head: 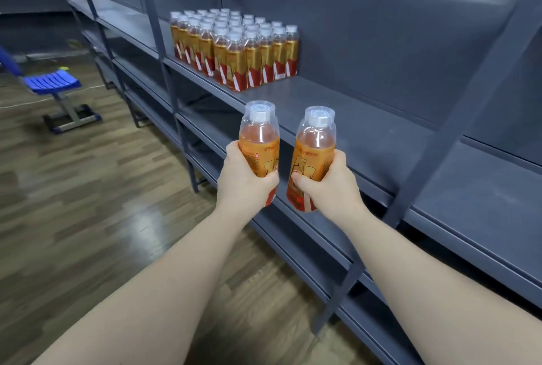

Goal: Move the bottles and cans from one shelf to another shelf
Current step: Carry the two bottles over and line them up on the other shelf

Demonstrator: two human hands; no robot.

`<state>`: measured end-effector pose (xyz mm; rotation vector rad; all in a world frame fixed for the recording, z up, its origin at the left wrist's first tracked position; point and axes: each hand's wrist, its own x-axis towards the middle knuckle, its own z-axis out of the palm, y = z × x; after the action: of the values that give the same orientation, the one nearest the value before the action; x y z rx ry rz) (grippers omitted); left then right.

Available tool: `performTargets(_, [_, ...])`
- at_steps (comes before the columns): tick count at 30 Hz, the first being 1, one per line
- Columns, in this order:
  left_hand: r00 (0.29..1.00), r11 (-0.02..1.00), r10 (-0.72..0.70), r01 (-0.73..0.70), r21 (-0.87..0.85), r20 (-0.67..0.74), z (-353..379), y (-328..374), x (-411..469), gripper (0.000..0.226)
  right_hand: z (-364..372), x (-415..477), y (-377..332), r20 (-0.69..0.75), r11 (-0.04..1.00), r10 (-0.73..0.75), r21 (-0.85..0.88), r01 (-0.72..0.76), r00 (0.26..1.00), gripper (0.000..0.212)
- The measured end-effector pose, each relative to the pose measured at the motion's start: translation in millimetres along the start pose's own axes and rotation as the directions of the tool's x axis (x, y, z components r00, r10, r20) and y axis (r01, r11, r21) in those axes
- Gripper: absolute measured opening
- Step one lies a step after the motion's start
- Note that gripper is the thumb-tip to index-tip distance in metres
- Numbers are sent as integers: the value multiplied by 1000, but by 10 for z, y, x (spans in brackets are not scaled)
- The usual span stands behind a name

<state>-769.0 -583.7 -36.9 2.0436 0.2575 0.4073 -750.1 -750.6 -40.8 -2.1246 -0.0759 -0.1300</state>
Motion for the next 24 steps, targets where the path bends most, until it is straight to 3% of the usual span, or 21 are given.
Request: performTargets(24, [998,1000,-16,14,-24,-56,375,-74,2332,68,582,2486,-157,-5,999,-37,10,38,999,66])
